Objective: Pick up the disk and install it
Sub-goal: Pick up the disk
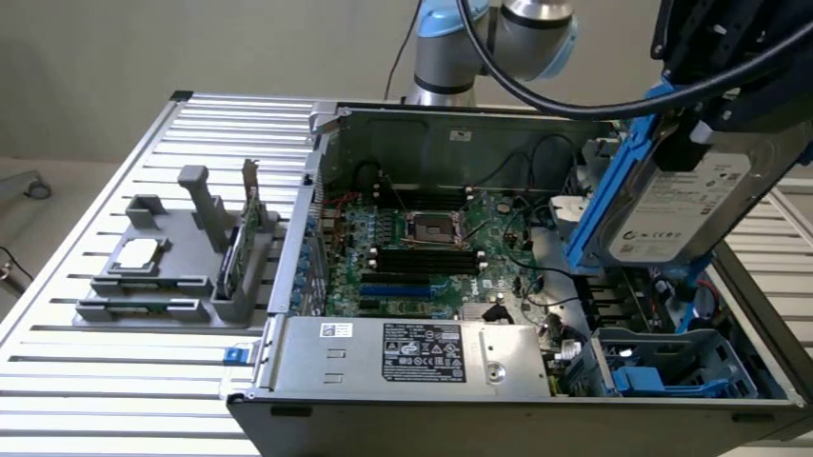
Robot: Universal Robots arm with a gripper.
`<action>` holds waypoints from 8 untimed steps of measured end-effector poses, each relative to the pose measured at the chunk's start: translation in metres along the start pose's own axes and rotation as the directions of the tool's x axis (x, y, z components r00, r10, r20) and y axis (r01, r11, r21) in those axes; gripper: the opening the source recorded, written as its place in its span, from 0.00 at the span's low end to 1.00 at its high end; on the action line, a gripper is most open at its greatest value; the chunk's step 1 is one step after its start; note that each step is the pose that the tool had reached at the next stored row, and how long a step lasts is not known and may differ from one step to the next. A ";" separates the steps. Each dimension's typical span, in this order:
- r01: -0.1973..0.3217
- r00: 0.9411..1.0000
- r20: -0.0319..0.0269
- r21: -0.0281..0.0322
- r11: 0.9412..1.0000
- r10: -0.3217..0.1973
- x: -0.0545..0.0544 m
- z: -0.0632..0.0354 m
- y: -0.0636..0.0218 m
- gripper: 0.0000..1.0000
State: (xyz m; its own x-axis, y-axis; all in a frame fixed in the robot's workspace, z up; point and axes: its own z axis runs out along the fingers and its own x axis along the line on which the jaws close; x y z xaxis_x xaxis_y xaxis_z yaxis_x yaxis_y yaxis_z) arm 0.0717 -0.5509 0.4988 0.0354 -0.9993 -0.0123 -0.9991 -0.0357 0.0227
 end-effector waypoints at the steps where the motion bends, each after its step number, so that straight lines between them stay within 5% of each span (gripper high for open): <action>1: 0.000 1.000 0.000 0.000 1.000 0.000 0.004 -0.0001 -0.0017 0.33; 7: 0.000 1.000 0.000 -0.002 1.000 0.000 0.025 -0.0005 -0.0126 0.33; 8: 0.000 1.000 0.000 -0.004 1.000 0.000 0.042 -0.0010 -0.0219 0.33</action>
State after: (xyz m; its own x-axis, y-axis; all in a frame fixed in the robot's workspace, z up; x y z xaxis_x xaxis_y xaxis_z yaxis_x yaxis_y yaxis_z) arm 0.0951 -0.5926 0.4987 0.0354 -0.9993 -0.0126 -0.9990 -0.0357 0.0267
